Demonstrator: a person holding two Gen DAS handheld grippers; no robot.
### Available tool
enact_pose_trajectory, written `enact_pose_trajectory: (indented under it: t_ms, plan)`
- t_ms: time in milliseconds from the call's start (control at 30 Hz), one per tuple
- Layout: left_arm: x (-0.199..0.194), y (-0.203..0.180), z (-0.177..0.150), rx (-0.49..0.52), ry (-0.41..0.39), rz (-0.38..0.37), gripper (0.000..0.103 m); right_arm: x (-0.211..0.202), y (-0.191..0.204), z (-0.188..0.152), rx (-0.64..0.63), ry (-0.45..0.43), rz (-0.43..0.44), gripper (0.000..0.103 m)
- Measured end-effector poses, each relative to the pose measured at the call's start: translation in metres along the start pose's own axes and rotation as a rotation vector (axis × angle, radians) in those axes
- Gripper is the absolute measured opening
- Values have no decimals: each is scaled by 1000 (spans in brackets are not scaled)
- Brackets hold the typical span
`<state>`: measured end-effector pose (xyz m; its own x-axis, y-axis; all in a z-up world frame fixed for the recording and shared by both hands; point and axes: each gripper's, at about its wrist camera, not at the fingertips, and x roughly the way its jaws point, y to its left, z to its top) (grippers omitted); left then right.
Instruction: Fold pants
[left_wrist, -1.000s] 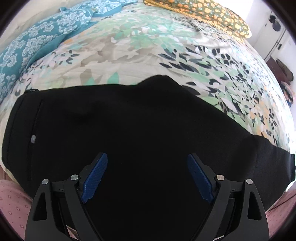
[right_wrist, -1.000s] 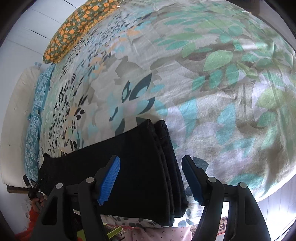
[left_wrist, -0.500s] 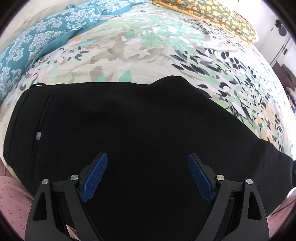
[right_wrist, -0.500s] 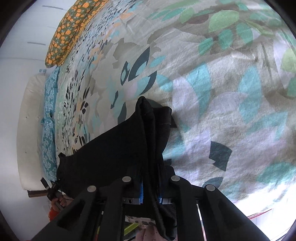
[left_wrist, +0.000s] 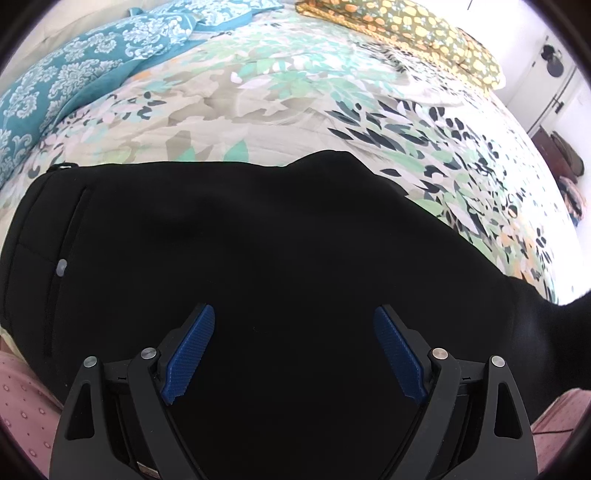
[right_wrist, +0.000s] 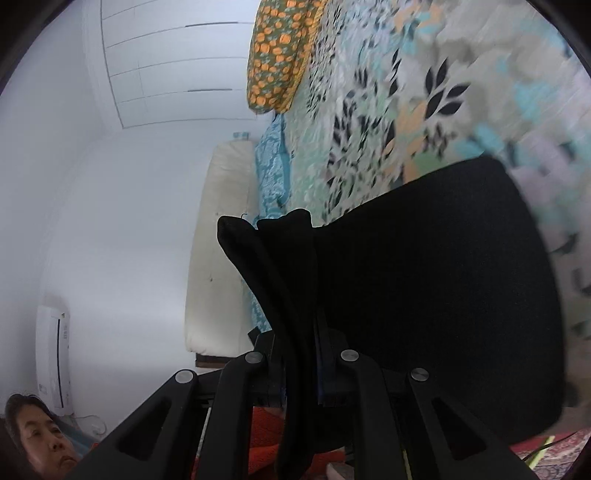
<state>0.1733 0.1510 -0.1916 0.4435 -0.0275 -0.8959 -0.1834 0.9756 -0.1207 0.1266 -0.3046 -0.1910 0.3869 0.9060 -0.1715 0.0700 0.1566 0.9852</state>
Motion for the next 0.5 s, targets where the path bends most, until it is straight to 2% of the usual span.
enact_pose_trajectory:
  t_ms: [167, 333, 367, 433, 467, 500]
  plan:
    - [-5, 9, 0, -15, 3, -19, 89, 138, 4, -22, -2, 128, -18, 11]
    - [-13, 26, 1, -80, -11, -37, 89, 234, 11, -43, -119, 212, -162, 13]
    - [-14, 28, 1, -91, -13, -41, 89, 246, 14, -48, -163, 226, -223, 20]
    - [-18, 34, 2, -113, -16, -55, 89, 258, 22, -52, -215, 237, -324, 42]
    - [-22, 37, 2, -127, -17, -72, 89, 256, 26, -49, -216, 237, -319, 55]
    - [-26, 40, 1, -142, -21, -97, 89, 247, 32, -47, -228, 219, -305, 60]
